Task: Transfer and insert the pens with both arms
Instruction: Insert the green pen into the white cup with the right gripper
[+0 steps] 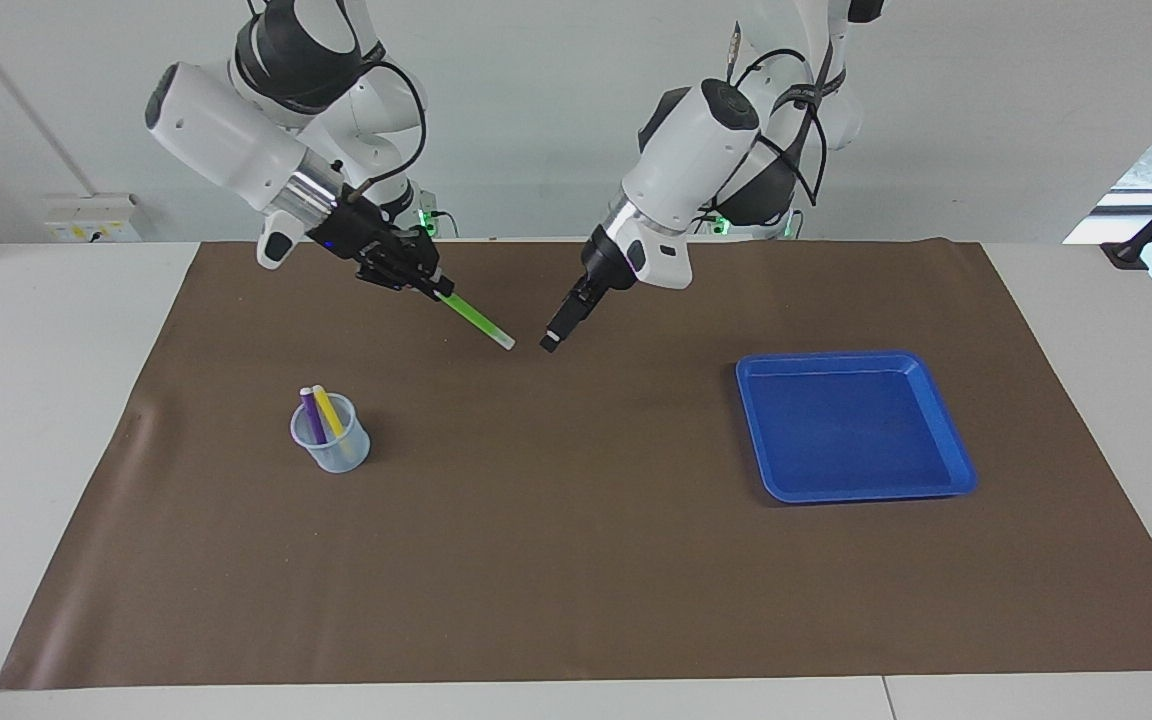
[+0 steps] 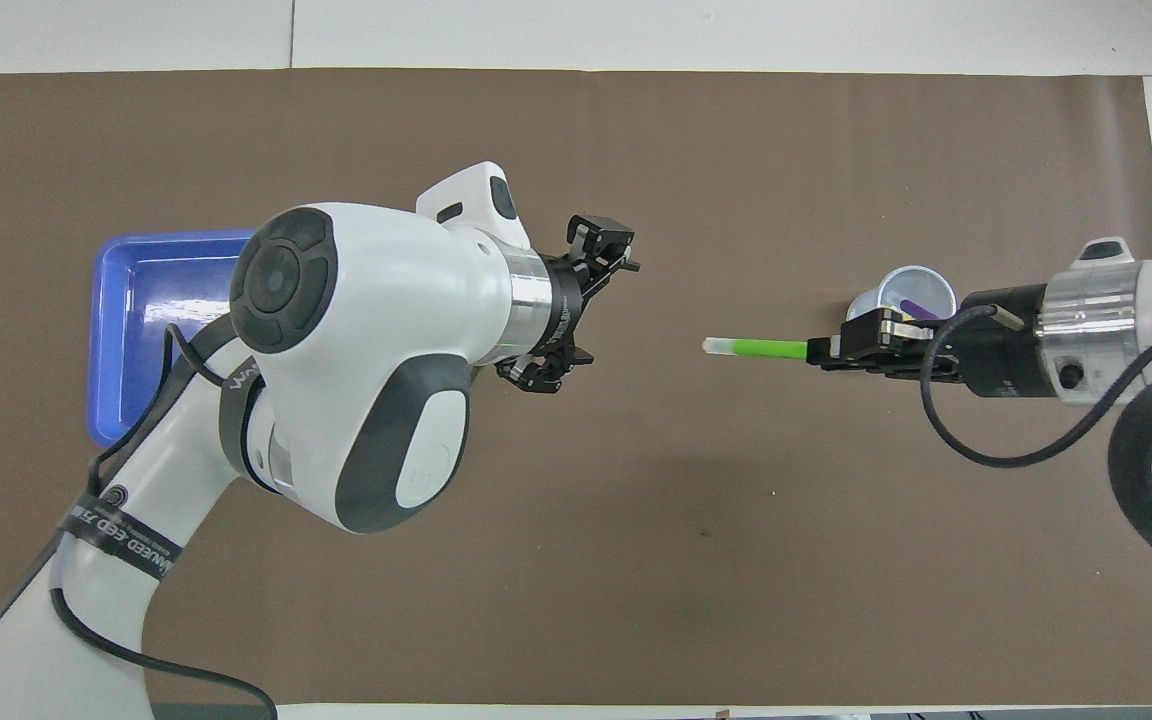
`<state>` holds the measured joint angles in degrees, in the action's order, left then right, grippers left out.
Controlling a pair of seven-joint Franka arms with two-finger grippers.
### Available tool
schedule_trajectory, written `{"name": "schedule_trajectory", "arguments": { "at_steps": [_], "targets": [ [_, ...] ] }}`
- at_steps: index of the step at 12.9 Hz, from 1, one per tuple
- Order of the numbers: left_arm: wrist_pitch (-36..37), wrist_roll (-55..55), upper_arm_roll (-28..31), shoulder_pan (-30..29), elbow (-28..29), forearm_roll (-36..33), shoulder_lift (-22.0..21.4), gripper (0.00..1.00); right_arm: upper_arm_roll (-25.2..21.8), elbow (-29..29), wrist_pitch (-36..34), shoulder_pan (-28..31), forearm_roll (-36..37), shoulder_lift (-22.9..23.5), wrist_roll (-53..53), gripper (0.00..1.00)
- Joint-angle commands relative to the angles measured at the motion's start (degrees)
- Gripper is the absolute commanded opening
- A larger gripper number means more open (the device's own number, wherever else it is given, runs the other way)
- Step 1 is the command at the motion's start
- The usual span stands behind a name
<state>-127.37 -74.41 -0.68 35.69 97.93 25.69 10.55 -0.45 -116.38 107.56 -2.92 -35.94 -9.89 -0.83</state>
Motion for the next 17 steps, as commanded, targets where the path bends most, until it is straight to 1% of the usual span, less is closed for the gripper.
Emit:
{"name": "schedule_trajectory", "arguments": {
  "at_steps": [1, 2, 4, 5, 6, 7, 8, 10, 12, 15, 16, 17],
  "targets": [
    [5.36, 14.23, -0.02, -5.08, 4.00, -3.86, -3.24, 1.00, 0.54, 5.00, -3.84, 3.17, 12.85, 1.54, -8.44, 0.00],
    [6.51, 19.43, -0.02, -7.02, 5.93, -6.50, -4.65, 1.00, 0.54, 7.28, -4.46, 3.27, 18.83, 2.67, -11.79, 0.00],
    [6.87, 28.84, -0.02, -11.23, 9.37, -7.41, -6.85, 1.00, 0.72, 8.27, -1.41, 2.57, 29.56, 3.39, -16.37, 0.00],
    [7.31, 33.15, -0.02, -13.69, 10.68, -7.41, -7.55, 1.00, 0.80, 8.01, -0.43, 2.22, 33.62, 3.39, -16.74, 0.00],
    [8.35, 38.24, -0.02, -16.15, 11.31, -7.49, -8.26, 1.00, 0.81, 7.57, 0.01, 2.22, 36.00, 3.91, -16.74, 0.00],
    [9.93, 42.99, -0.02, -18.61, 11.40, -7.84, -8.44, 1.00, 0.81, 7.31, 0.97, 2.74, 36.55, 4.61, -17.09, 0.00],
    [11.43, 47.65, -0.02, -20.90, 11.14, -10.63, -8.70, 1.00, 0.81, 7.22, 1.59, 3.09, 36.64, 5.92, -17.27, 0.00],
    [13.80, 53.64, -0.02, -23.29, 10.88, -14.33, -9.23, 1.00, 0.81, 7.30, 3.26, 3.27, 36.64, 8.30, -17.10, 0.00],
    [15.91, 60.06, -0.02, -26.88, 10.09, -16.02, -10.19, 1.00, 0.81, 7.22, 4.32, 3.18, 36.47, 9.45, -16.74, 0.00],
    [21.27, 66.31, 0.07, -31.19, 5.97, -17.06, -10.46, 1.00, 0.81, 3.80, 7.30, 3.36, 35.77, 9.28, -16.66, 0.00],
    [23.37, 67.98, -0.11, -32.25, 4.04, -19.68, -10.29, 1.00, 0.81, 3.79, 7.31, 3.45, 35.77, 9.28, -16.66, 0.06],
    [25.40, 69.65, -0.02, -32.44, 2.02, -21.10, -10.11, 1.00, 0.81, 4.40, 6.70, 3.62, 35.77, 9.54, -16.74, 0.60]
  ]
}}
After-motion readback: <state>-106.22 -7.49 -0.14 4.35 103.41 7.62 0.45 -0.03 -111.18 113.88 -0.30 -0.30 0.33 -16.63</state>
